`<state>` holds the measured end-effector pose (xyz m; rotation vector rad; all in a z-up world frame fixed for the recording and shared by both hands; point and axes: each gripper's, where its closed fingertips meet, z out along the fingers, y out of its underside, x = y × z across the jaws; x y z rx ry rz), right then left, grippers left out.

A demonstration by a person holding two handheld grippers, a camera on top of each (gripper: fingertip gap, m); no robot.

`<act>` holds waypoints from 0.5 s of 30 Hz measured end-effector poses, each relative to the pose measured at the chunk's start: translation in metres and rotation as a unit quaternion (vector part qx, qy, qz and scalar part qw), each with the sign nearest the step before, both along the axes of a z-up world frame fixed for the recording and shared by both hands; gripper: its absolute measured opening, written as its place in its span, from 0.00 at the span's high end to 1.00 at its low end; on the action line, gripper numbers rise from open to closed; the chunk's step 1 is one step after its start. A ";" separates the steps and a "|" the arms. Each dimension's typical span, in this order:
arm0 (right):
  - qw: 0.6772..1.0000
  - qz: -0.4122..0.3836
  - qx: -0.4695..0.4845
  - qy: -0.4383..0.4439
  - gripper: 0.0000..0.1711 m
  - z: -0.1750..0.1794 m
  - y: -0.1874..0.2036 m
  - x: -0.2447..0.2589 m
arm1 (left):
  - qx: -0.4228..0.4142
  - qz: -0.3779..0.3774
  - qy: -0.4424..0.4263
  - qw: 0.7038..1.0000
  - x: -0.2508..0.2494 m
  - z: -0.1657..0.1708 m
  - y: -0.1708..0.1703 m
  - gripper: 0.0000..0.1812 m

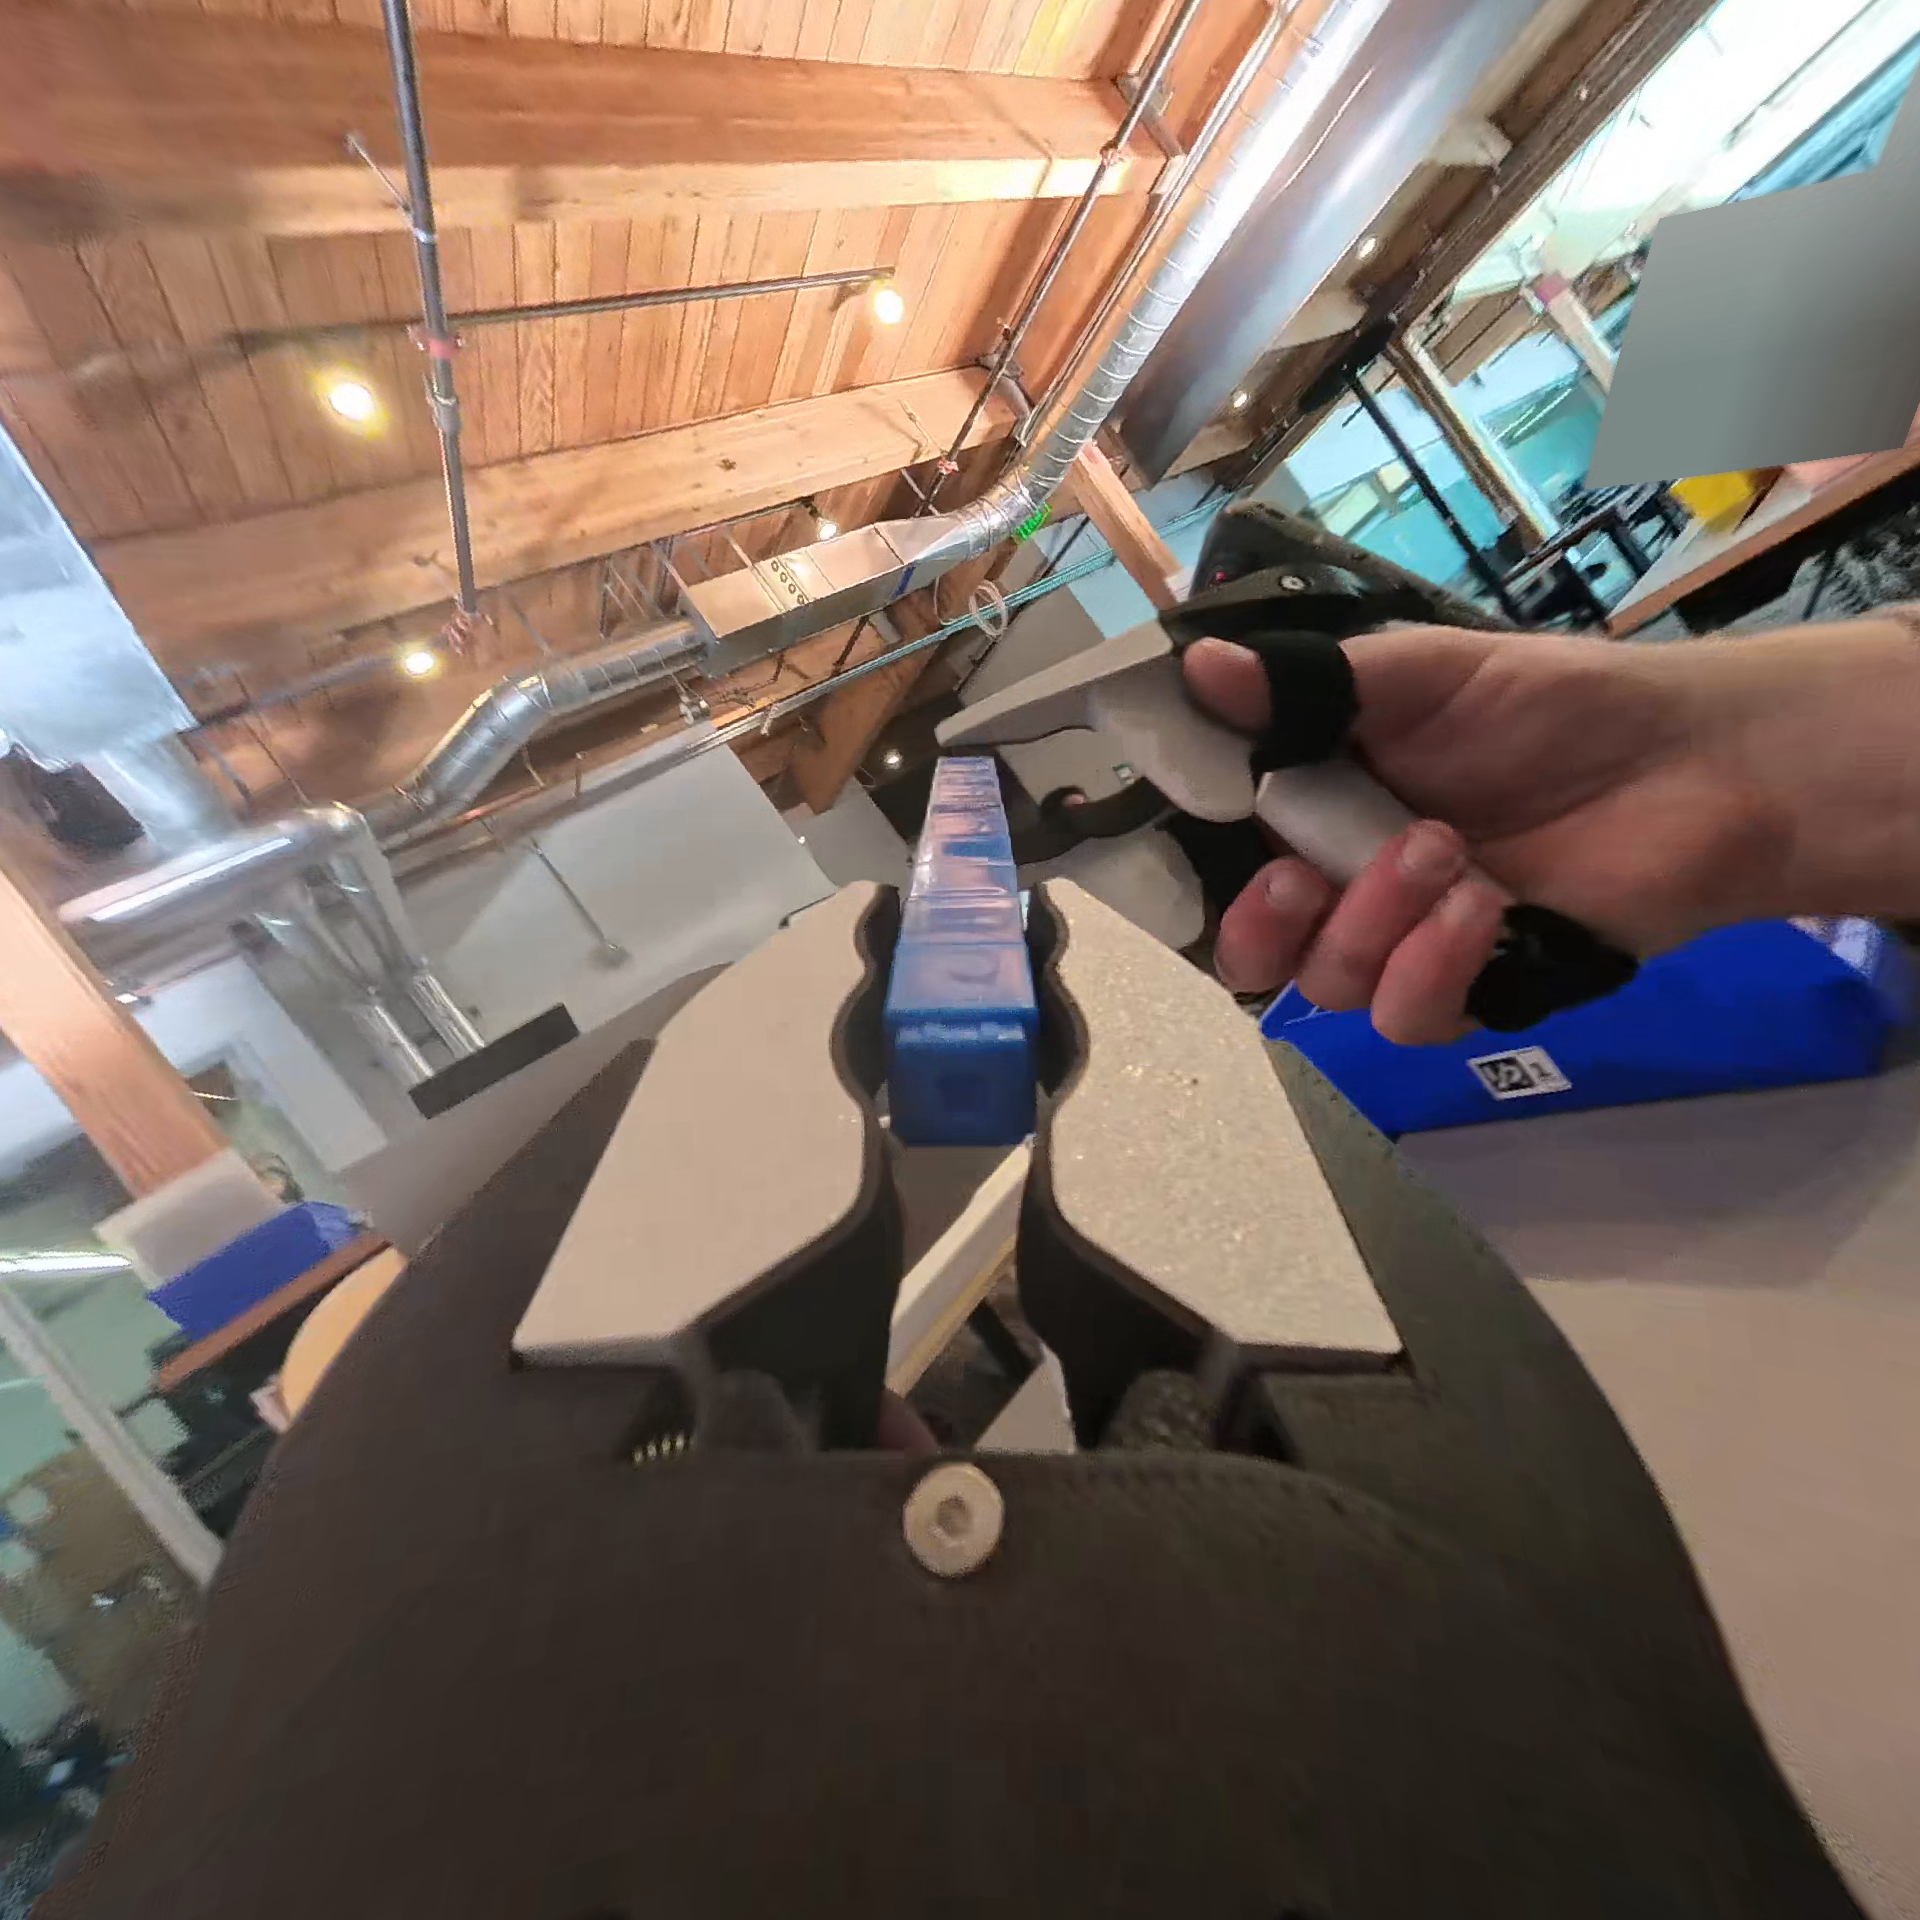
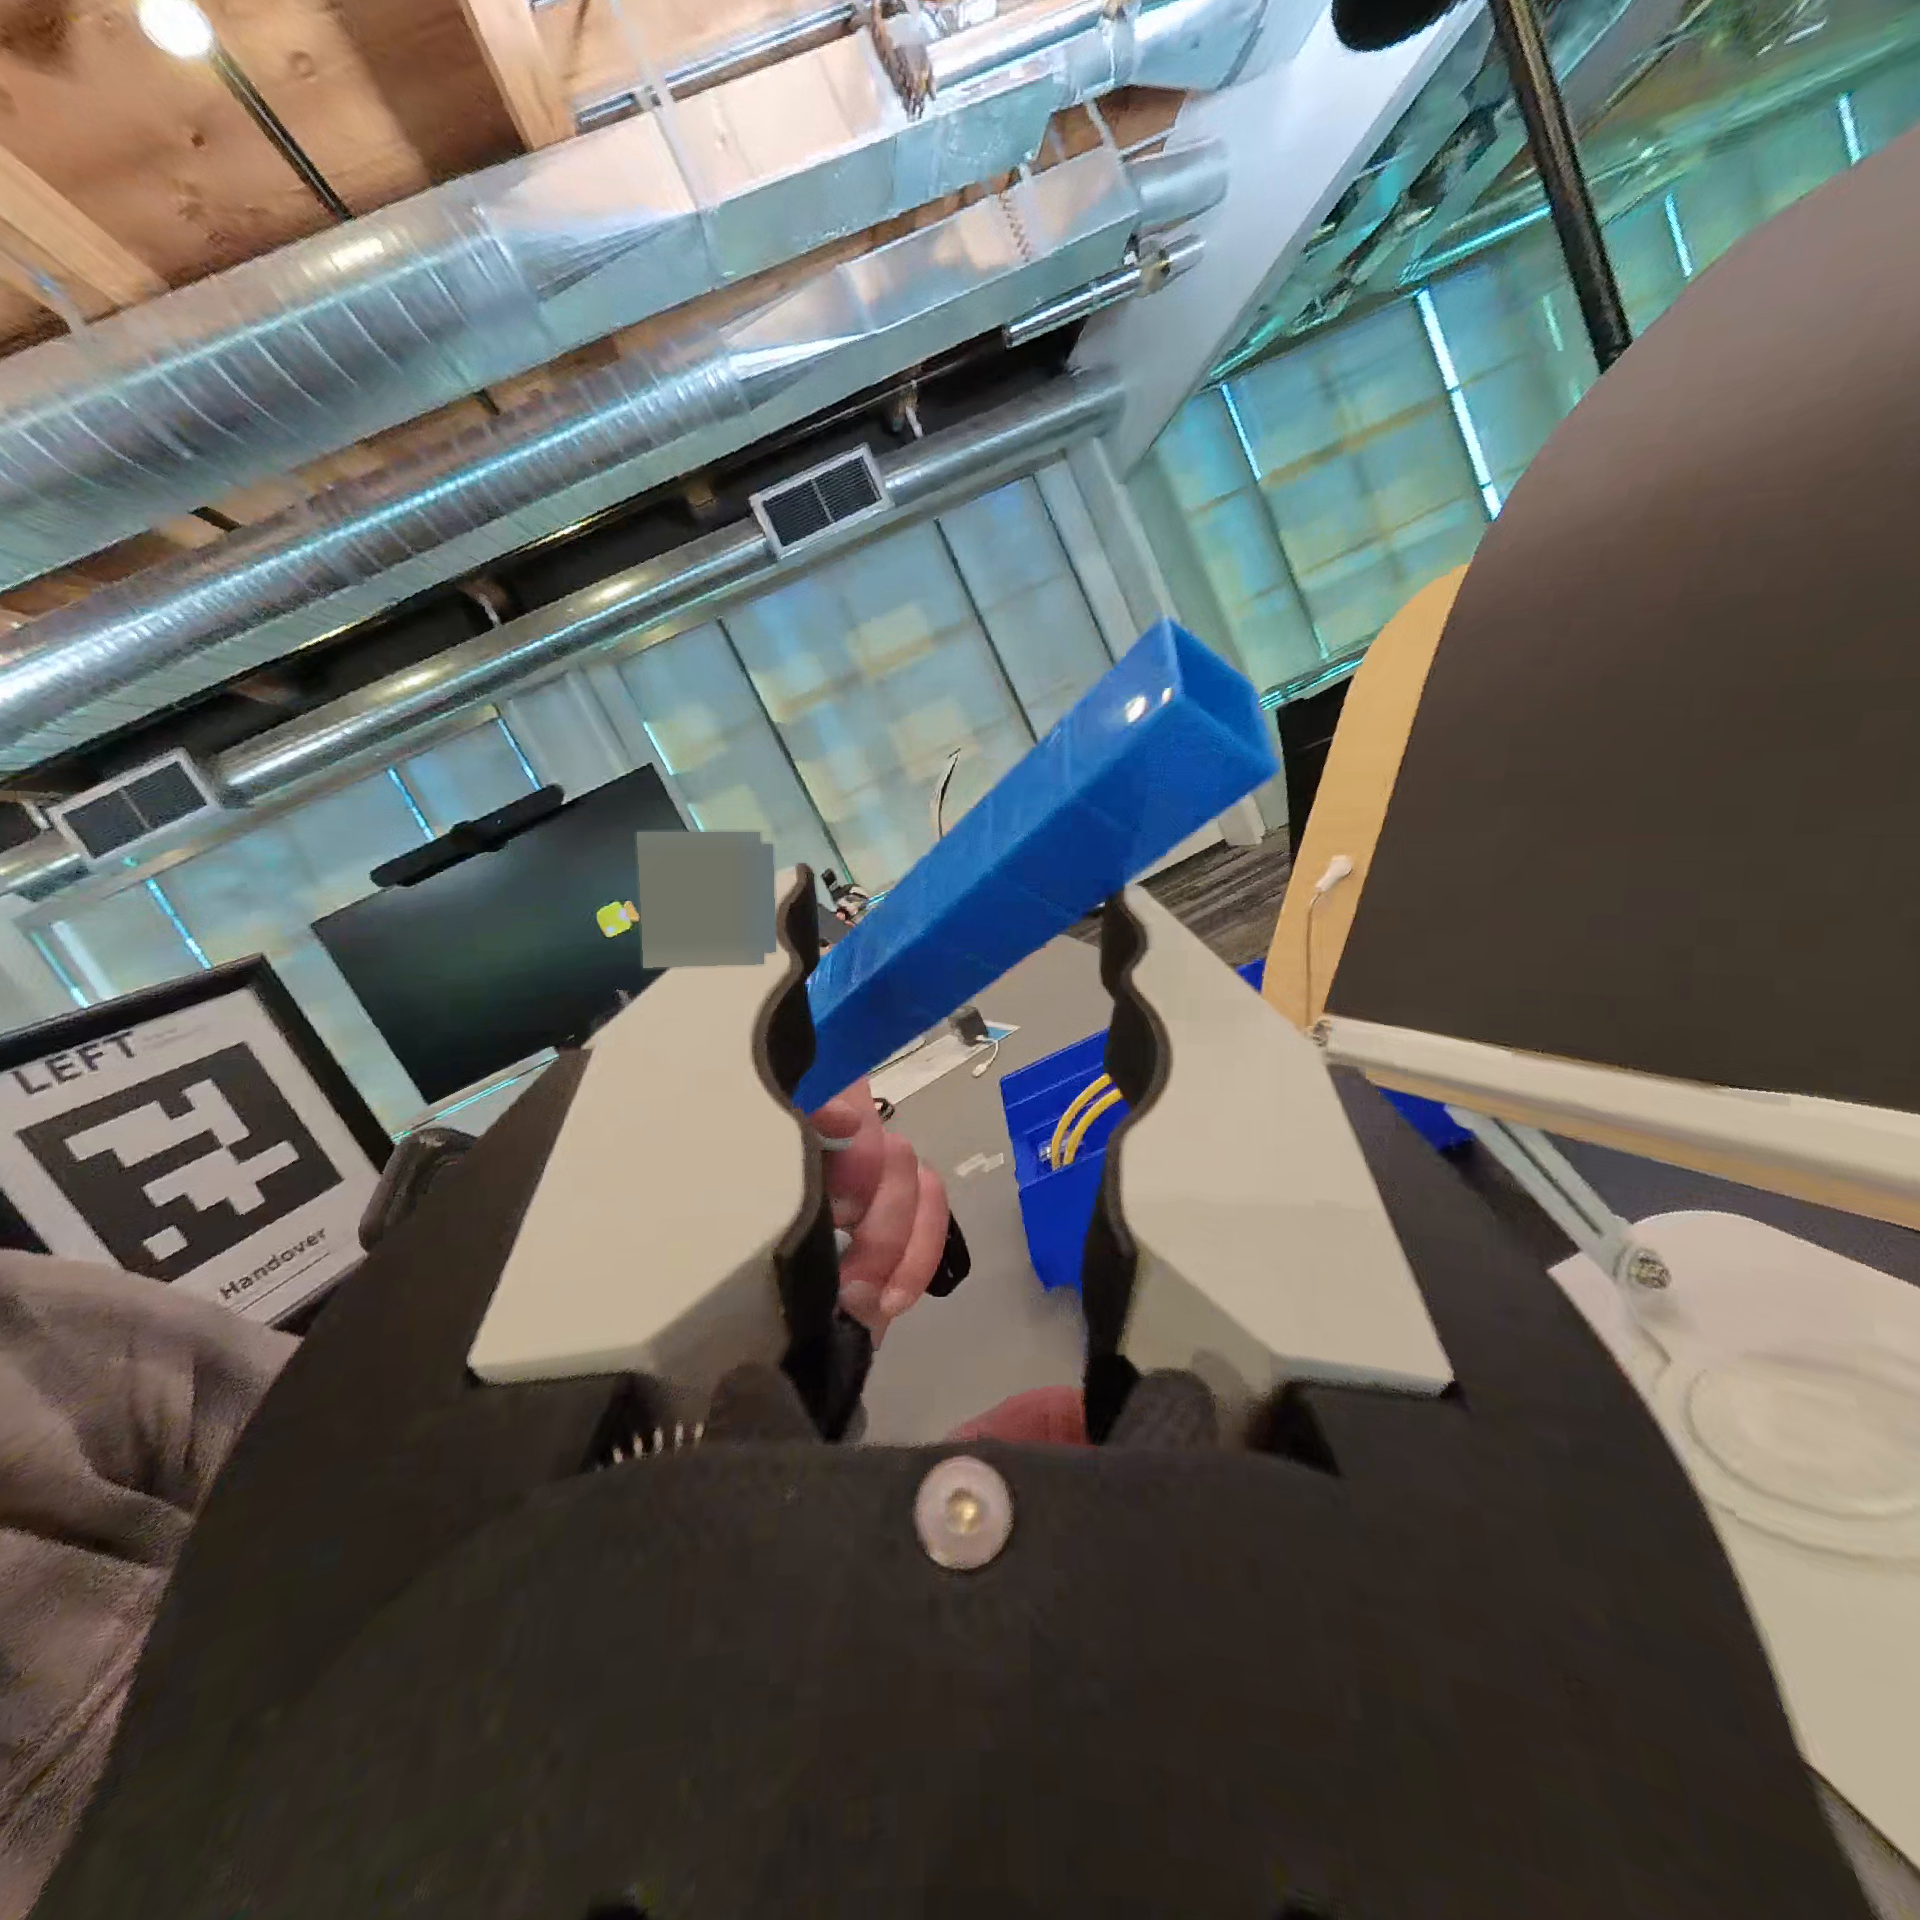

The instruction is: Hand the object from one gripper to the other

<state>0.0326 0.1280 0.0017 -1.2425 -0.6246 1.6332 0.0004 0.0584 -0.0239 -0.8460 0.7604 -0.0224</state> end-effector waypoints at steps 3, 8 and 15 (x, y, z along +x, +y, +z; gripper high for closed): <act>1.000 0.004 -0.004 0.022 0.83 0.003 -0.001 0.002 | 0.017 0.013 0.016 1.000 0.007 -0.007 -0.001 0.87; 0.999 -0.013 0.016 0.042 0.87 0.010 -0.002 0.009 | -0.004 0.015 0.015 1.000 0.009 -0.016 0.008 0.87; 0.990 -0.083 0.116 0.008 0.89 0.020 -0.004 0.020 | -0.123 -0.038 0.010 0.992 0.010 -0.033 0.026 0.76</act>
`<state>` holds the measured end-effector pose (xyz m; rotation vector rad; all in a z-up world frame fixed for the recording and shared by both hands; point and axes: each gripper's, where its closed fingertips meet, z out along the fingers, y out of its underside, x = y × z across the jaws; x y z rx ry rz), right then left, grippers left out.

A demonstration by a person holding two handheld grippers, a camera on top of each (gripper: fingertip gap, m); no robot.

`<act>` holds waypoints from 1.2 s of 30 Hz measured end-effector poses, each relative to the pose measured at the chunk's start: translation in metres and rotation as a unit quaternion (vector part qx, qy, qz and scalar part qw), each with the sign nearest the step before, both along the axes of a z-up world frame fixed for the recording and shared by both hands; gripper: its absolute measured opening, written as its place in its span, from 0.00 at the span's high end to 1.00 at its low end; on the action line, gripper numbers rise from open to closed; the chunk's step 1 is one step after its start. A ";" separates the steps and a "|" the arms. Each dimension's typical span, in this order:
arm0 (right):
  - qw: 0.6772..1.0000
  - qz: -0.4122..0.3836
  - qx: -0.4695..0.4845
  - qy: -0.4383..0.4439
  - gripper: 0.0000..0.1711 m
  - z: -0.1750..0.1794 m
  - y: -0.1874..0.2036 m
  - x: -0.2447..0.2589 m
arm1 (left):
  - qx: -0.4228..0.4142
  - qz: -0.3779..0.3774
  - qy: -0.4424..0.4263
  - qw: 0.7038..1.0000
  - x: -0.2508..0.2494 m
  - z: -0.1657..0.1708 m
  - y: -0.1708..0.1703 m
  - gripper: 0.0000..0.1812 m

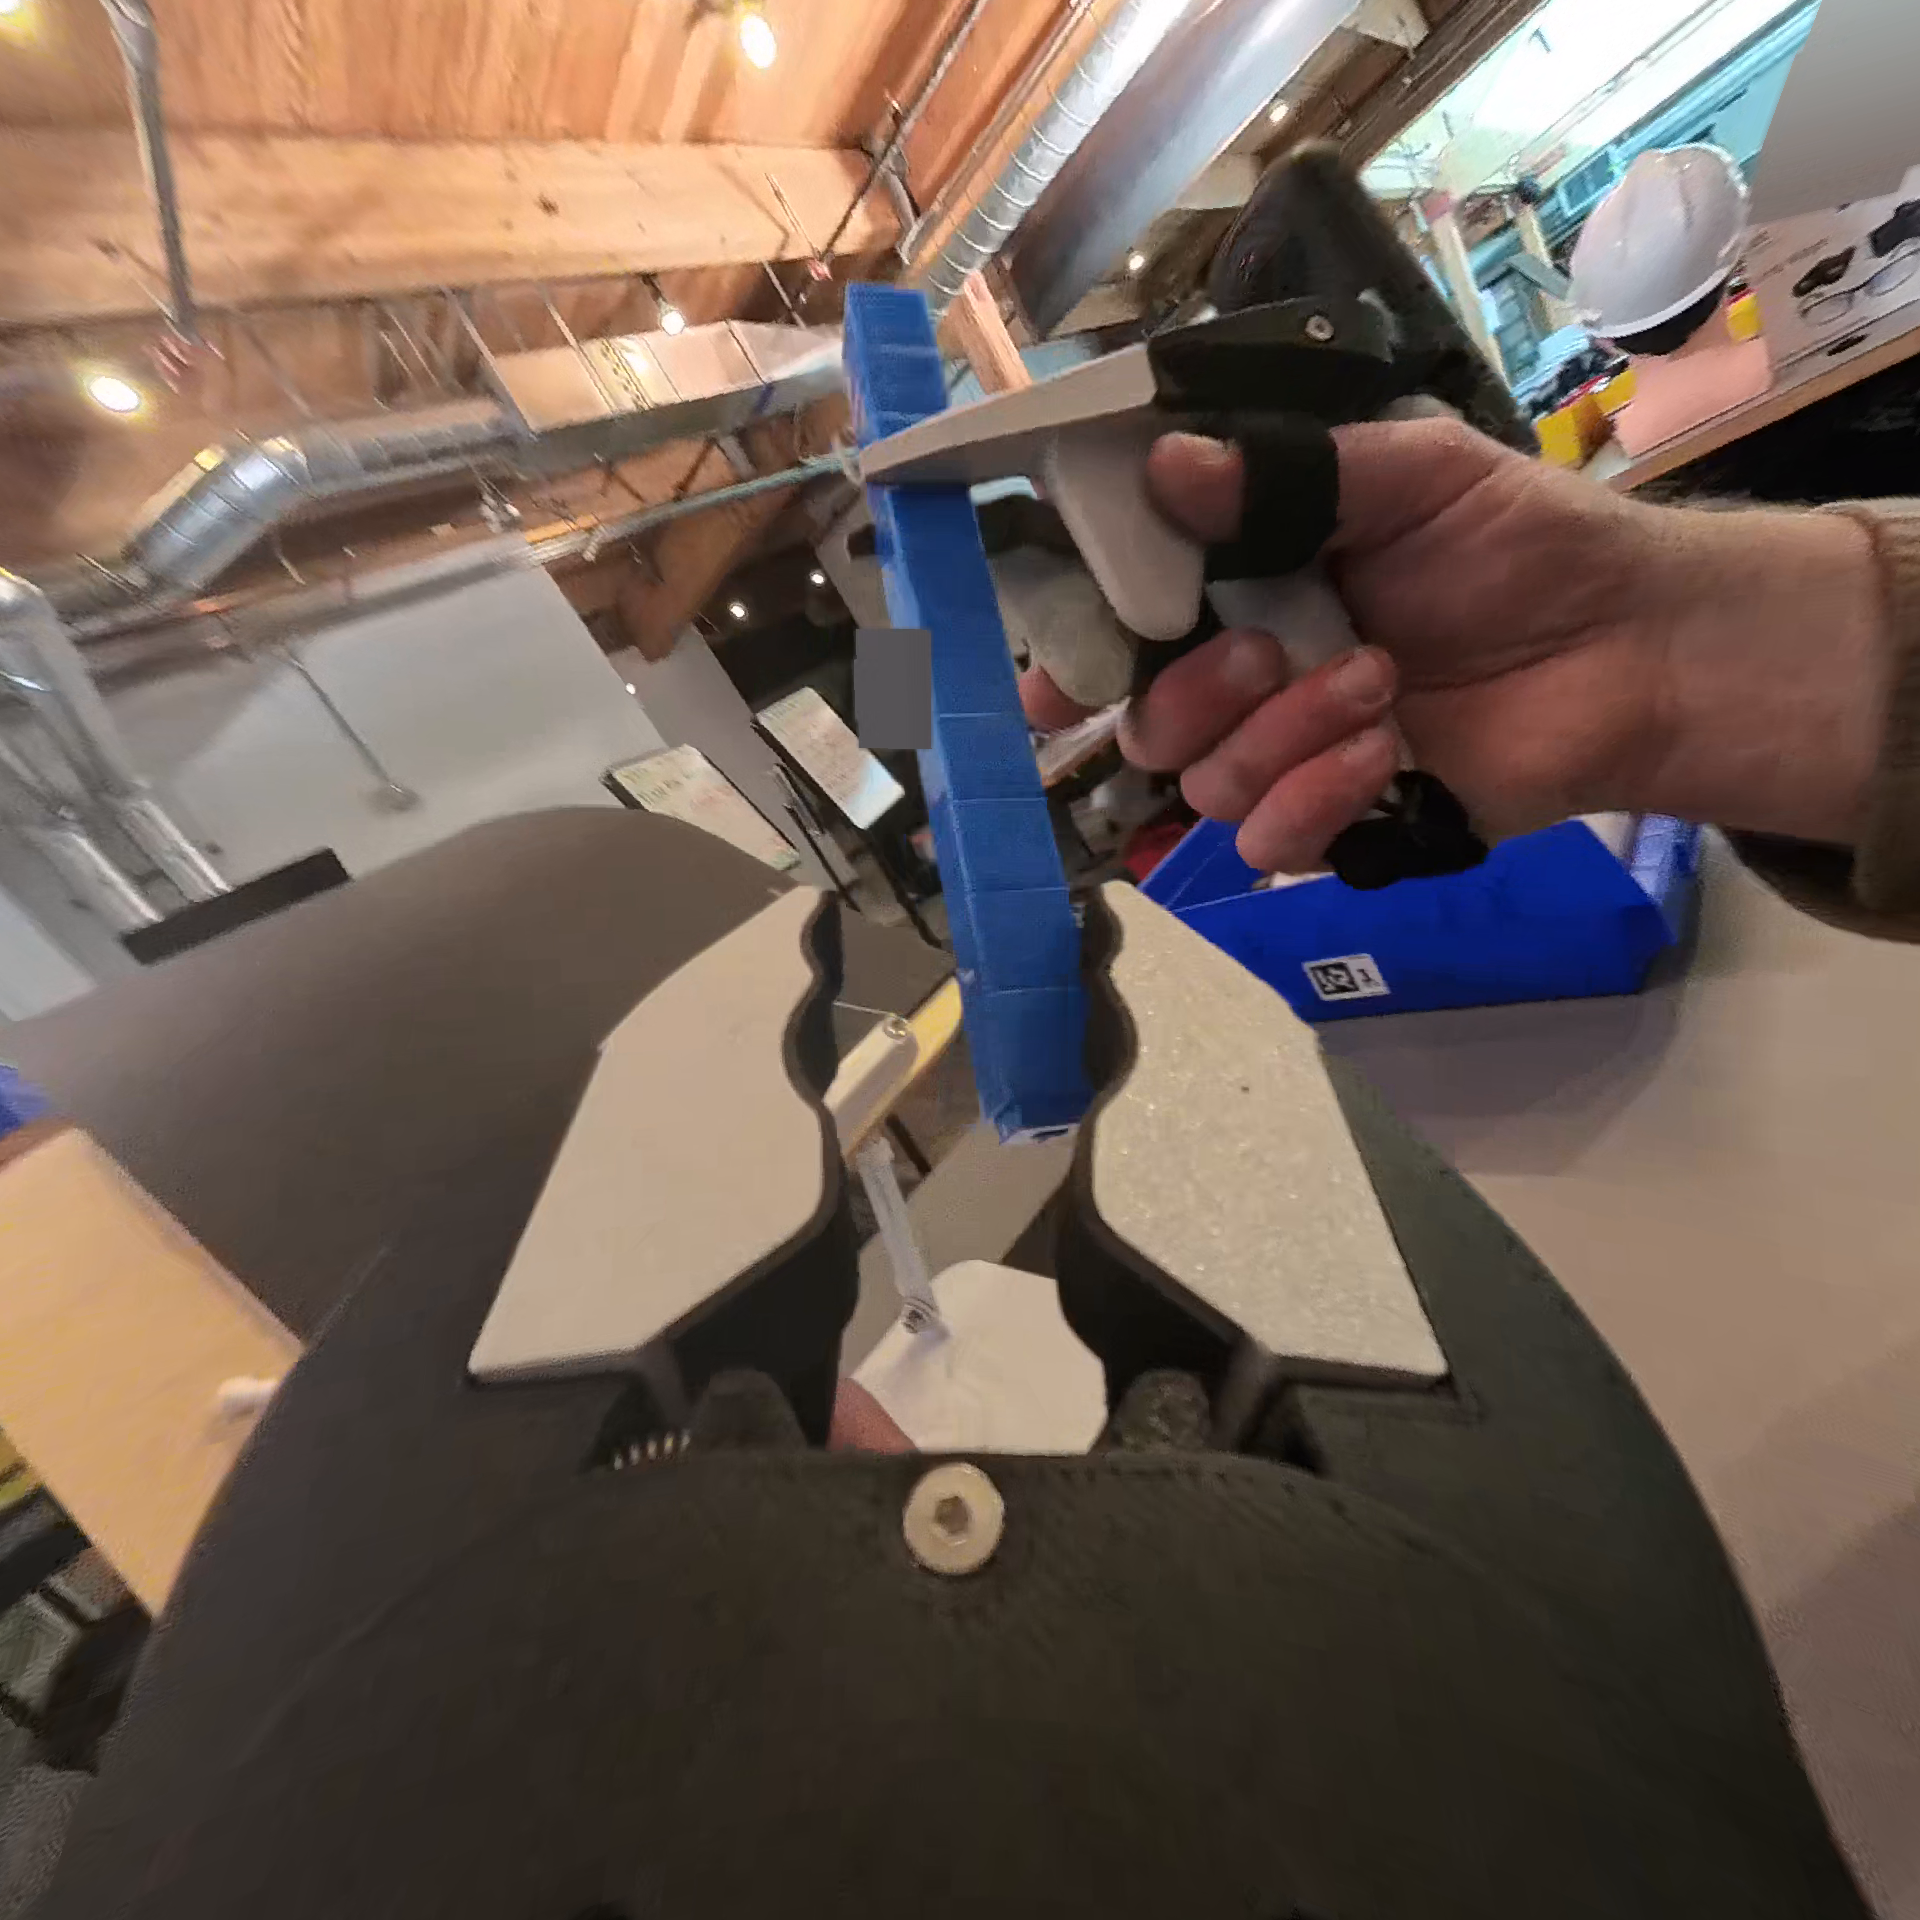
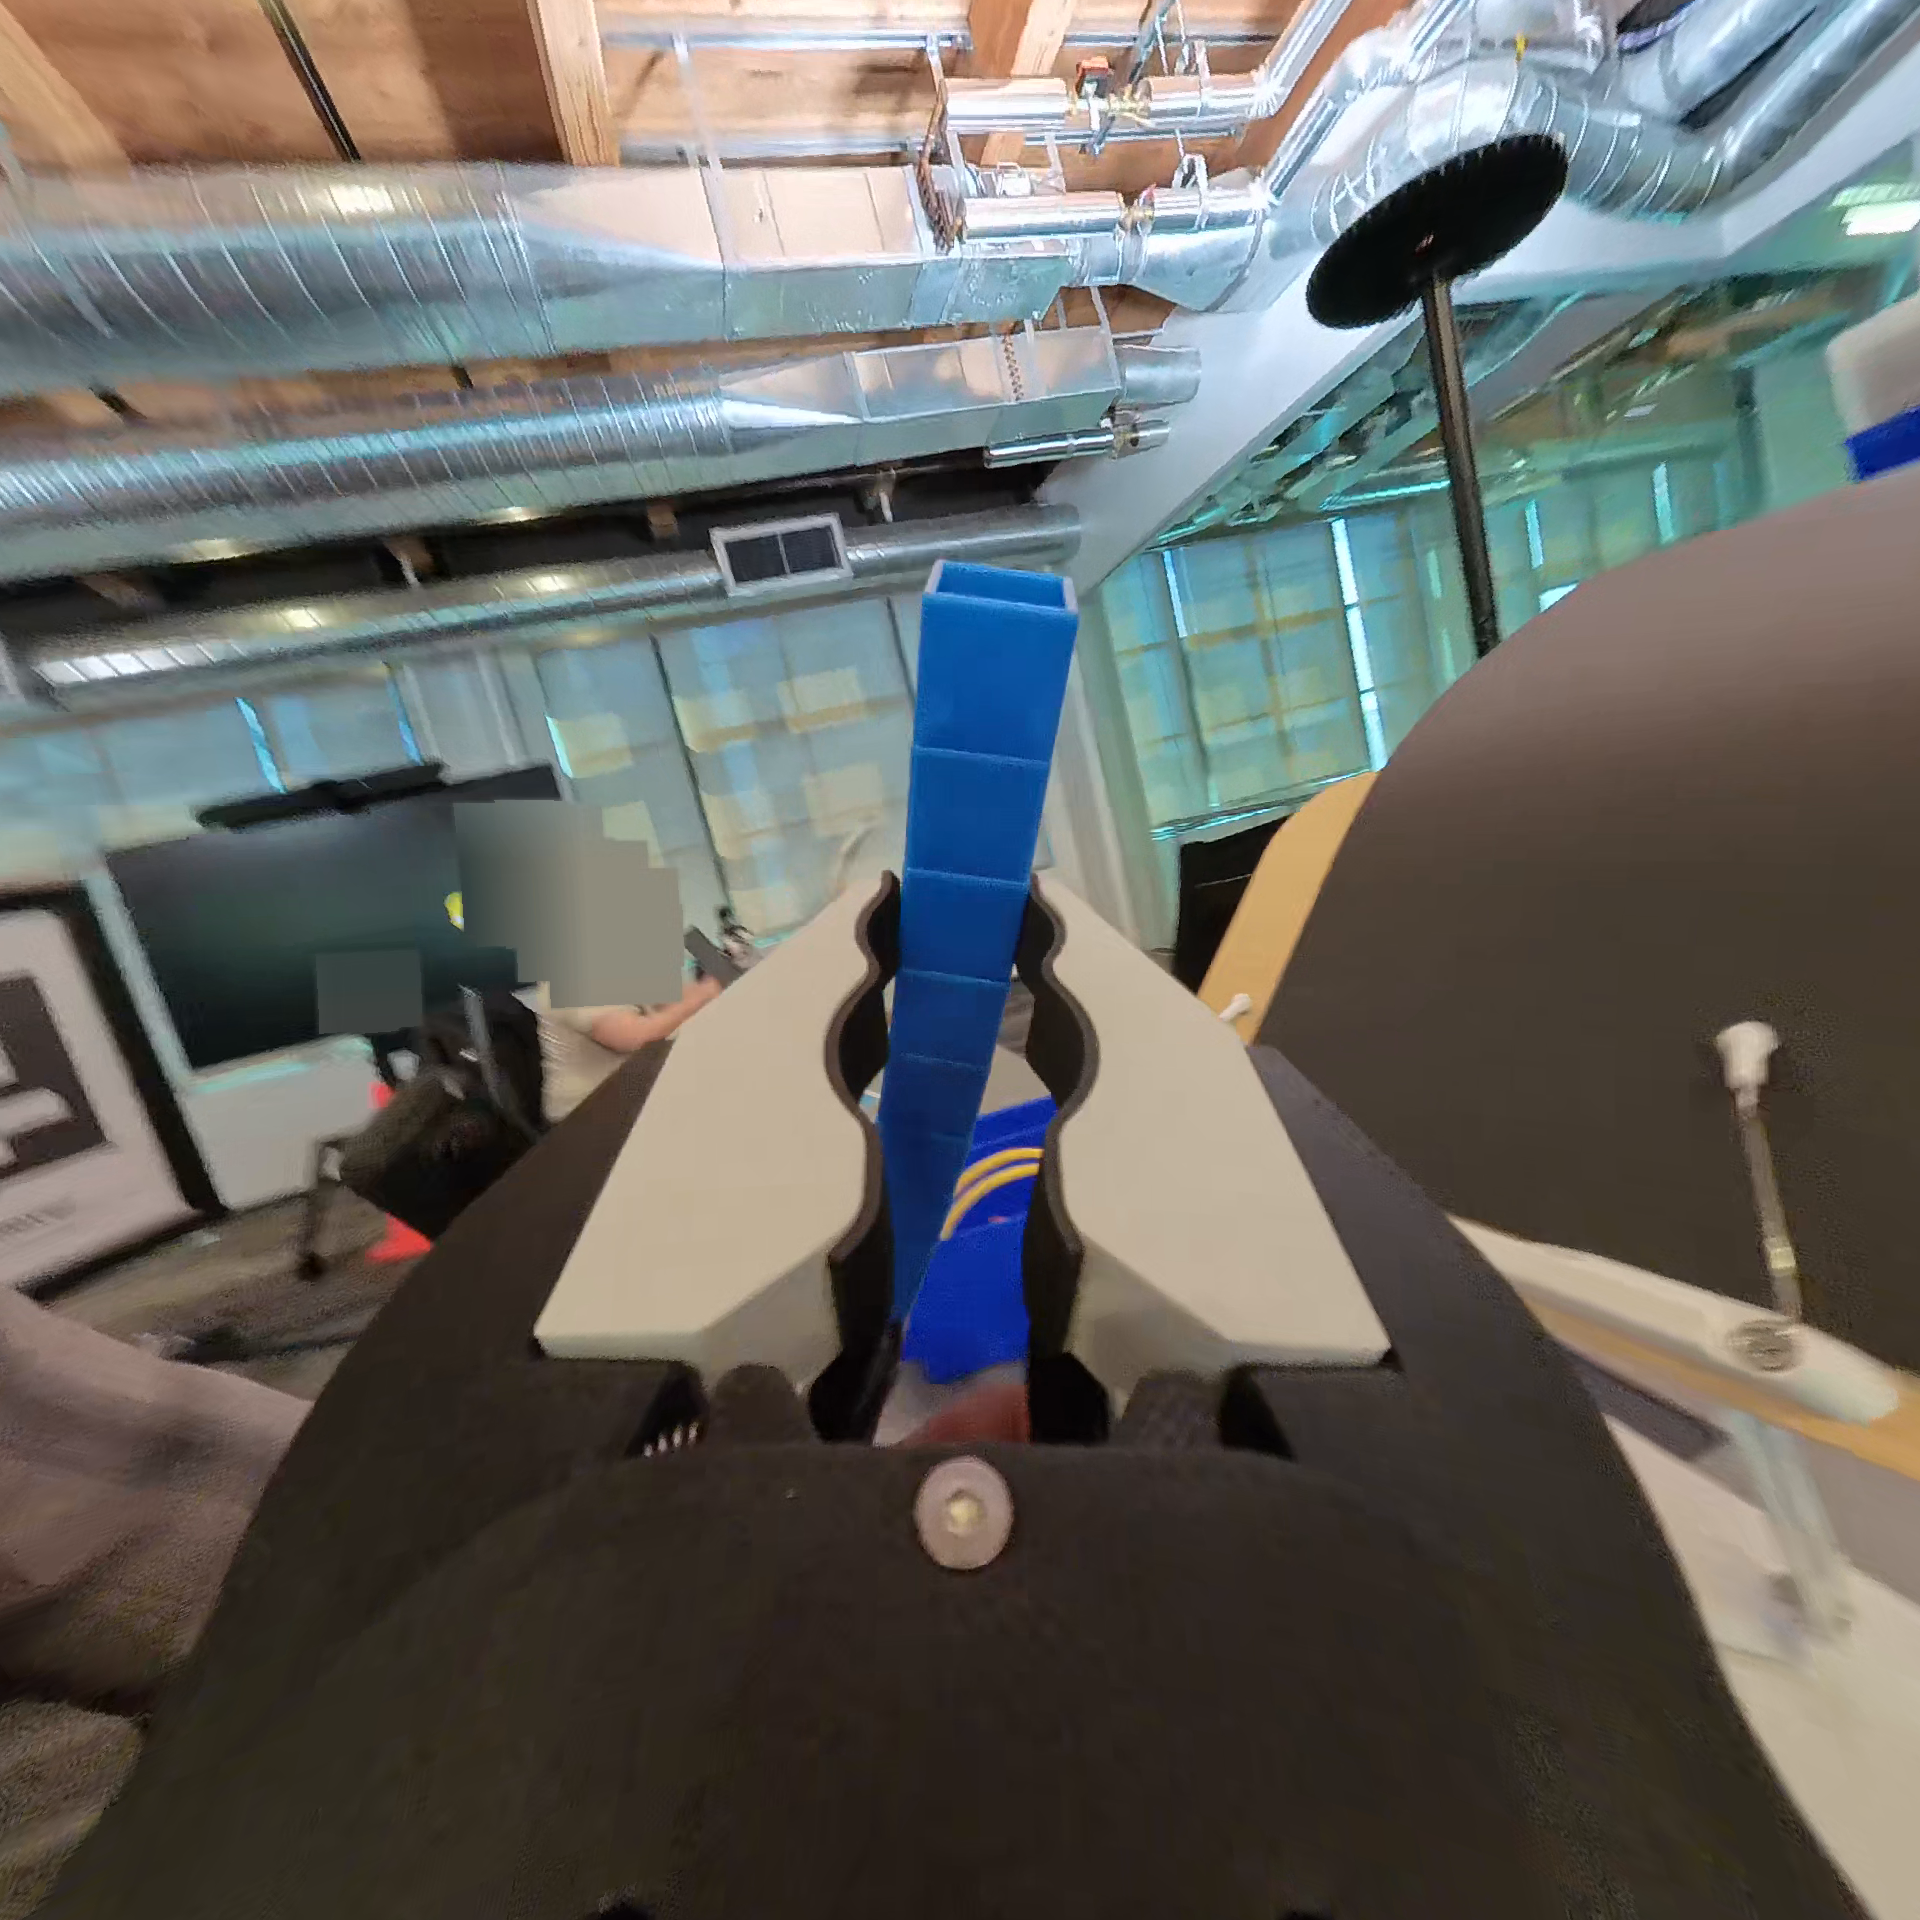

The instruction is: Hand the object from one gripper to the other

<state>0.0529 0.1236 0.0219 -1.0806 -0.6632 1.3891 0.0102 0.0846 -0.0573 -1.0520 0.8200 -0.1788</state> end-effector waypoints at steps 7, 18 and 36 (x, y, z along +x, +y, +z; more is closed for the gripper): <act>0.929 -0.193 0.262 -0.177 0.89 -0.008 -0.009 -0.008 | -0.105 -0.045 -0.095 0.989 -0.024 0.031 0.000 0.72; 0.615 -0.390 0.552 -0.406 0.89 -0.056 -0.006 -0.047 | -0.115 0.000 -0.030 0.993 -0.007 0.044 -0.023 0.73; 0.548 -0.420 0.615 -0.381 0.79 -0.054 -0.018 -0.059 | -0.106 0.052 -0.047 0.992 -0.021 0.028 0.000 0.87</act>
